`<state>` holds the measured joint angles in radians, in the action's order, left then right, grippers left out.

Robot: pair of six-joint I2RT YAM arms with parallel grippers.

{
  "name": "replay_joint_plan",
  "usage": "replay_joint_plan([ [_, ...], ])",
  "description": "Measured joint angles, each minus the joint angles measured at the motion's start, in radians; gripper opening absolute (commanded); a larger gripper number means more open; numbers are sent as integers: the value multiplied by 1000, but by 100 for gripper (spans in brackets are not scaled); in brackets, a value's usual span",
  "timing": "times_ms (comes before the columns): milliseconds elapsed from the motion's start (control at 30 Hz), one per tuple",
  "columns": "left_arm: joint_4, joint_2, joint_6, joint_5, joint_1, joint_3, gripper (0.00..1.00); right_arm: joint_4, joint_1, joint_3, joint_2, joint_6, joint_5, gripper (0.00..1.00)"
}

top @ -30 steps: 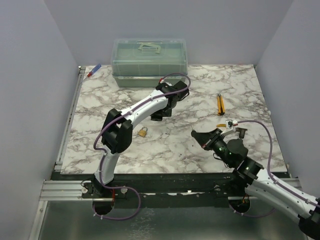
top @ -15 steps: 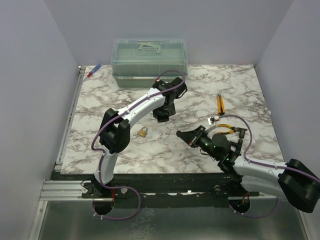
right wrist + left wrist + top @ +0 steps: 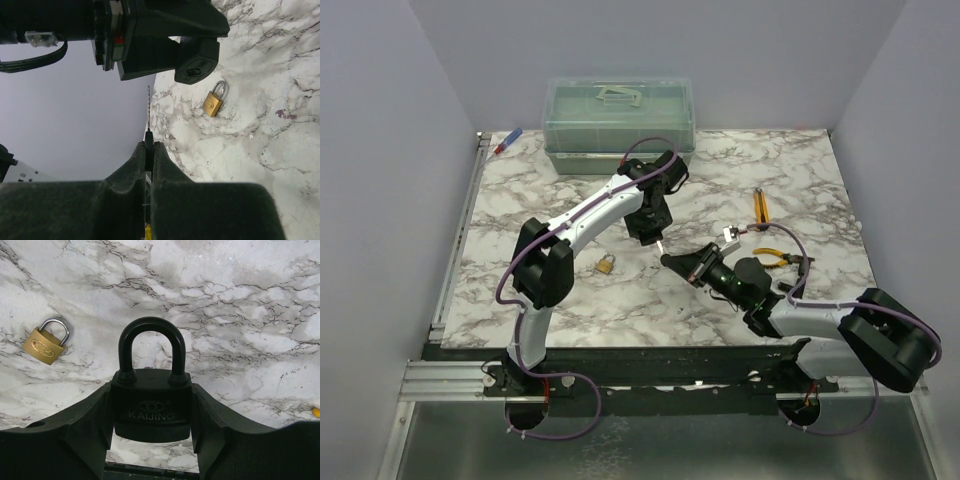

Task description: Unlock with the key

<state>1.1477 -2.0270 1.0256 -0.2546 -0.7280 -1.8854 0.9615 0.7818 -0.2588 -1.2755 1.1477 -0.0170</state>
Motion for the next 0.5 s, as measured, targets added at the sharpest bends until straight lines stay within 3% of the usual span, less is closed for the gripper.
replay_joint_plan([
  [500,-19,3,9,24,0,22,0,78,-62,-66,-202,65,-116,0],
])
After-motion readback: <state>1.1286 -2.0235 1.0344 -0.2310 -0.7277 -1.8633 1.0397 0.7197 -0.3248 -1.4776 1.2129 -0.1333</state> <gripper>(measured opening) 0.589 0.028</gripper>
